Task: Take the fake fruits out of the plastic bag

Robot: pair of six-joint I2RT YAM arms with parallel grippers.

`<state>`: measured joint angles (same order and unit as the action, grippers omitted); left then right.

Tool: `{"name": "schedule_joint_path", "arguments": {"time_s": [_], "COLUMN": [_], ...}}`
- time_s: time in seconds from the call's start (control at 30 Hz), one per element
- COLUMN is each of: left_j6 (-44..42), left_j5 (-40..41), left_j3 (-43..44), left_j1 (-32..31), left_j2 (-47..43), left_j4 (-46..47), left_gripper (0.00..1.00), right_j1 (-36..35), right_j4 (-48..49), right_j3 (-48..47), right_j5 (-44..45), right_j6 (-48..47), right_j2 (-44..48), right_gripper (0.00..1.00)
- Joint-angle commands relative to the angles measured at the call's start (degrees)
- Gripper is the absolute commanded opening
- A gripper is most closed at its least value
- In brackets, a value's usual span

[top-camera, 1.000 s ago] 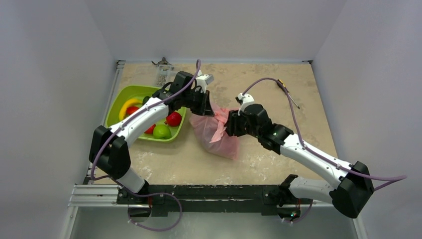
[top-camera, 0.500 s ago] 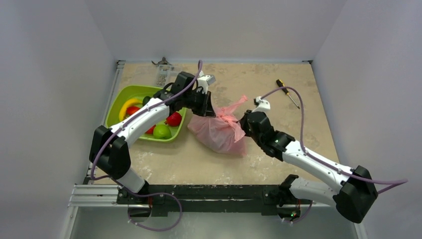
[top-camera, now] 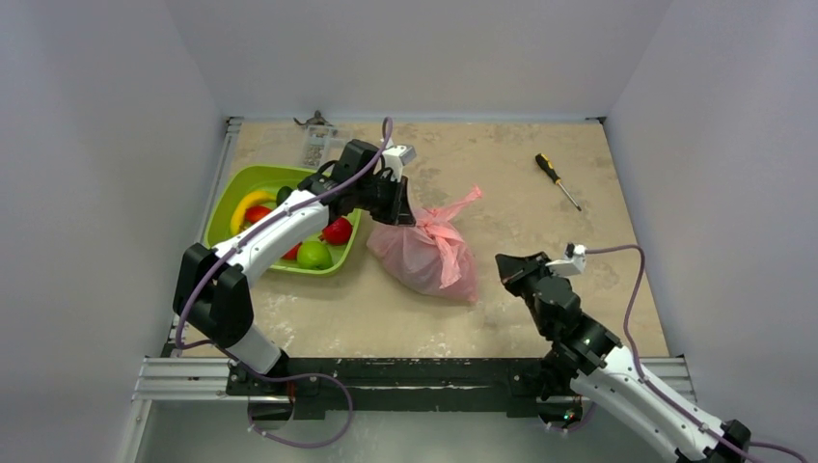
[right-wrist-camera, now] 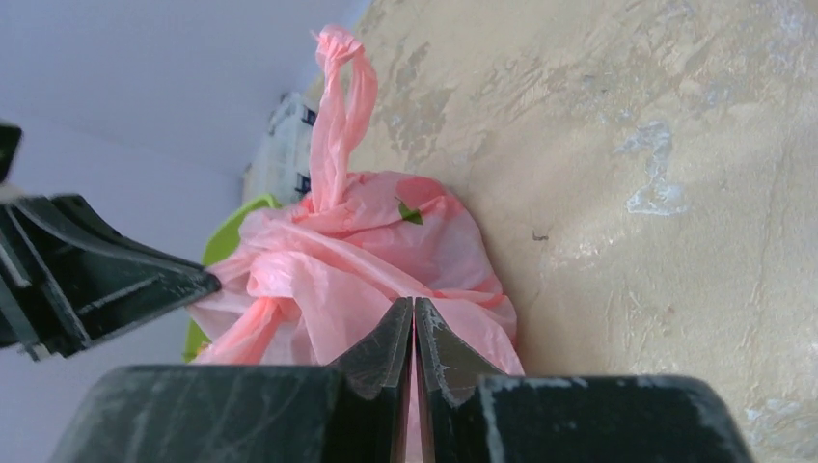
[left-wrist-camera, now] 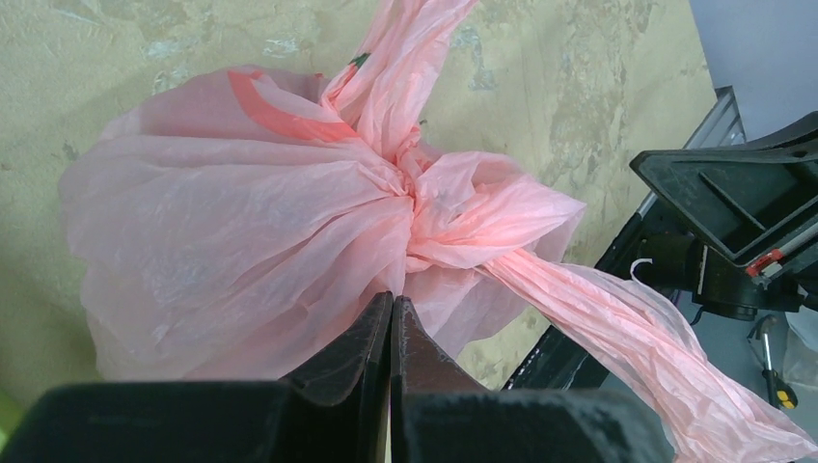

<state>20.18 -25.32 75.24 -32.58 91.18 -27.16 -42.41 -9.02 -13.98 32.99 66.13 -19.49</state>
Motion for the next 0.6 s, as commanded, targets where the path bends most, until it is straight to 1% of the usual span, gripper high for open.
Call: {"name": "schedule_joint_path", "arguments": {"time_s": [0.0,0.1,0.17,0.27,0.33,0.4,0.57], "left_j6": [-0.5,-0.6,-0.7,-0.6,-0.6,-0.6,-0.6], "left_j5": [-4.1,-4.4,-4.6,-5.0,-5.2,-5.4,-6.4], "left_j3": [0.3,0.6,0.8,0.8,0.7,0.7,0.7], "left_j1": [0.3,0.3,0.3,0.3,0.2,0.3,0.3], "left_j2": [-1.9,-1.8,-1.8,-1.7,-1.8,-1.9,-1.9], "left_j4": [3.2,3.3,3.2,3.2,3.2,3.2,3.6], "left_gripper": [0.00,0.00,0.00,0.00,0.00,0.00,0.00], "right_j1": [-0.1,-0.1,-0.1,-0.2,-0.1,-0.1,-0.1], "right_j4": [2.8,-1.6,-3.0,-5.2,-4.7,-3.8,-0.9], "right_j3": [-8.7,-16.8,-22.0,-27.6,-29.6,-30.6,-31.7], "right_j5": [-4.9,-8.7,-14.1,-17.5,-20.6,-23.0,-23.9], "right_j6": [-19.6,-30.4,-36.9,-43.6,-47.2,-49.6,-51.8], "right_j2": [-7.1,-17.1,-25.4,-33.9,-37.4,-38.9,-40.2], "right_gripper": [0.10,0.26,0.36,0.41,0.42,0.43,0.54]}}
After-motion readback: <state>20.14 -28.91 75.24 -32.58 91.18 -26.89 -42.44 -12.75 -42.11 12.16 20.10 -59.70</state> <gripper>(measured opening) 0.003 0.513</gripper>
